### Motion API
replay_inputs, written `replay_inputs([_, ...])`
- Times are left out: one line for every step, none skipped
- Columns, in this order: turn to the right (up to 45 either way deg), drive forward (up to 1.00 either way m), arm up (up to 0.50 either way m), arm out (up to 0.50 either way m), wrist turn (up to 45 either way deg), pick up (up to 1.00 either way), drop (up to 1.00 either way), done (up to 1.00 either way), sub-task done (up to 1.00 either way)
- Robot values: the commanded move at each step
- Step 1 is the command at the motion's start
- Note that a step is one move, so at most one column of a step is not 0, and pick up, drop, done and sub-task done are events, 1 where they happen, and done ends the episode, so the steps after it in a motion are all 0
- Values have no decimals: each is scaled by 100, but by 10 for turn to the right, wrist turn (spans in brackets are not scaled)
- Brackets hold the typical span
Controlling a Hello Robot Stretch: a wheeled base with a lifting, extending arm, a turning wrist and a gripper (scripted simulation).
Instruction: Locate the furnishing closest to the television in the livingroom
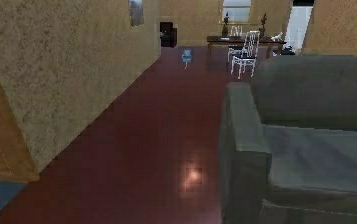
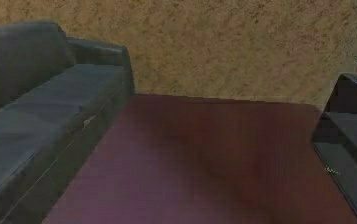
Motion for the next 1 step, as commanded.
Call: replay_inputs([0, 100, 0, 0, 0, 0, 0, 0, 0])
